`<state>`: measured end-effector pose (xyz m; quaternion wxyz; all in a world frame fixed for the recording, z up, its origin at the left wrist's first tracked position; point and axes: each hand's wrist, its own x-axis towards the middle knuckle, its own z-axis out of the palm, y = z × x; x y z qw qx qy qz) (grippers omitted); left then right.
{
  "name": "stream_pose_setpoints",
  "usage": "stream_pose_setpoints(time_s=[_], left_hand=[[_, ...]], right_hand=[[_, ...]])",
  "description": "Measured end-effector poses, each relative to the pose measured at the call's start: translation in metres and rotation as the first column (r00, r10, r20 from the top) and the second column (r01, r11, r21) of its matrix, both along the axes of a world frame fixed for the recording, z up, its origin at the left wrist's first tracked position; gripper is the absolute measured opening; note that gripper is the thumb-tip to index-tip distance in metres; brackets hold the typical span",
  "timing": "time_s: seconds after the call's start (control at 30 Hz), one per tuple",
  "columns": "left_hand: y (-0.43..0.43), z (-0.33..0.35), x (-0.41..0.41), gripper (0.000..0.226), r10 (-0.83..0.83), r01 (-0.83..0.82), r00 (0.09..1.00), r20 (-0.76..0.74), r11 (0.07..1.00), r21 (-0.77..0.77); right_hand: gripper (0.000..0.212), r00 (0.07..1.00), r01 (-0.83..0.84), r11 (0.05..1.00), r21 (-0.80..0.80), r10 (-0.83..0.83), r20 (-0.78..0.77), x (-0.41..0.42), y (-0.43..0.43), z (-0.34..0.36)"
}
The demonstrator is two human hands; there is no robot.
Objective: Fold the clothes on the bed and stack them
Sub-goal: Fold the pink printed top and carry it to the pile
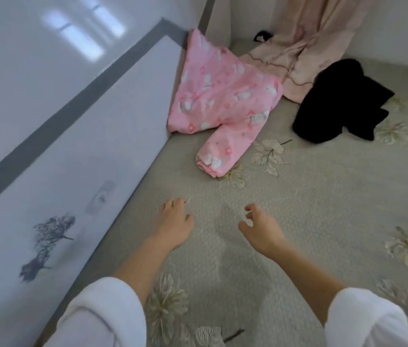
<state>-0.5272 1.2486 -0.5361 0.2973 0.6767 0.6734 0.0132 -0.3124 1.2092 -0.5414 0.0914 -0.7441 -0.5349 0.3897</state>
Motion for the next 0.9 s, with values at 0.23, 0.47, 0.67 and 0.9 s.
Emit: stream_pose_setpoints(time_s=[0.23, 0.47, 0.67, 0.9], left_hand=[[0.055, -0.118, -0.011, 0.065, -0.078, 0.076, 0.996, -0.032, 0.996, -0.052], [0.063, -0.147, -0.019, 0.076, -0.173, 0.2, 0.956, -0.237, 0.975, 0.095], [0.06, -0.154, -0.02, 0.076, -0.183, 0.219, 0.941, -0.285, 0.97, 0.101], [0.069, -0.144, -0.019, 0.08, -0.182, 0.193, 0.963, -0.198, 0.98, 0.039]], right_hand=[[0.051, 0.992, -0.063, 0.992, 0.112, 0.049, 0.118, -0.022, 0.065, -0.093], [0.074, 0.952, -0.163, 0.938, 0.306, 0.067, 0.3, -0.029, 0.142, -0.134], [0.053, 0.829, -0.319, 0.918, 0.237, 0.149, 0.539, -0.035, 0.19, -0.142], [0.015, 0.82, -0.377, 0.912, 0.165, 0.245, 0.517, -0.034, 0.177, -0.122]])
